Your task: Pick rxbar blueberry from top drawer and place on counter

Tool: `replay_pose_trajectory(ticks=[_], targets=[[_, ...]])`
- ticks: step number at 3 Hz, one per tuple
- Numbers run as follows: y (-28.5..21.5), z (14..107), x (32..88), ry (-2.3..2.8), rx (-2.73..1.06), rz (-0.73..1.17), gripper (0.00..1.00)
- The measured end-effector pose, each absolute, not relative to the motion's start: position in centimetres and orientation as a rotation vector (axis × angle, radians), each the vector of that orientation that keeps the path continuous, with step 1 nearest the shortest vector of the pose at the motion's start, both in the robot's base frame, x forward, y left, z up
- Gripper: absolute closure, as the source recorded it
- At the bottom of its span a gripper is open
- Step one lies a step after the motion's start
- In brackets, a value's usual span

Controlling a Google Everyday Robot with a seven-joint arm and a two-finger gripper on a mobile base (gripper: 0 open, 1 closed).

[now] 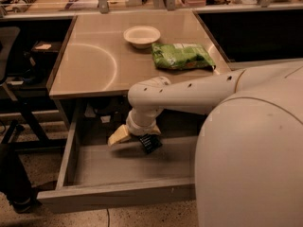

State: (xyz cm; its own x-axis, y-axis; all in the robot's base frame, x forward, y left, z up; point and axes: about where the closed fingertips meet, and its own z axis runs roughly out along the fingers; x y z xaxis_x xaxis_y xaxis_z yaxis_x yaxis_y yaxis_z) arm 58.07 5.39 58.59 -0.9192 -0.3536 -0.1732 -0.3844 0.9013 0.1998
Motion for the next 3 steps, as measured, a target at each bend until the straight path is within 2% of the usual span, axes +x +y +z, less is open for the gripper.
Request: replay_pose_trajectory(ticks=[1,3], targets=[[5.39,58.59,58.07,2.933,-0.572,0.349,0.19],[5.39,58.59,58.07,2.933,-0.572,0.349,0.66]])
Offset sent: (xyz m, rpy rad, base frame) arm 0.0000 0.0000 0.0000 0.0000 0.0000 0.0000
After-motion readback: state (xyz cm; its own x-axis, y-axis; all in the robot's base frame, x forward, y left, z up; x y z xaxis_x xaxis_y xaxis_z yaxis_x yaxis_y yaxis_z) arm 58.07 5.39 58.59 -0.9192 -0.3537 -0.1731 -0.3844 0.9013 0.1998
